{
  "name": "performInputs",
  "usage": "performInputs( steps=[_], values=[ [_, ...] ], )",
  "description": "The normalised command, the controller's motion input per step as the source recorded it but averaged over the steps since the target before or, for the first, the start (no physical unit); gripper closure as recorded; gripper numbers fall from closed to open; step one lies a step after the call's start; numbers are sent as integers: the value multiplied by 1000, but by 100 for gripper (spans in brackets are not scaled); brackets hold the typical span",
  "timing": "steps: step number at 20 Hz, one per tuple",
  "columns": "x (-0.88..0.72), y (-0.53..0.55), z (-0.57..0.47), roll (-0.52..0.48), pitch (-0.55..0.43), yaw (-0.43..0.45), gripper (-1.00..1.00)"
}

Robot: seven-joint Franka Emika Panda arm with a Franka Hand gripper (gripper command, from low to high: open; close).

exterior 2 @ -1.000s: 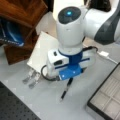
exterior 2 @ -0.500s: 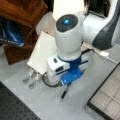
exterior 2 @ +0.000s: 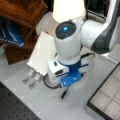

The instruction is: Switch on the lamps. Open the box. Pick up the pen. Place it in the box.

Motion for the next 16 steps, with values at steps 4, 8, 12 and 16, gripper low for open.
performInputs(
  steps=[4, 8, 12, 16],
  values=[
    [111, -41, -136, -55, -65, -37, -100],
    [205, -73, -152, -61, -95, 24, -100],
    [245, -107, -121, -70, -77, 60, -100],
    [262, -91, -75, -80, -44, 89, -100]
  ],
)
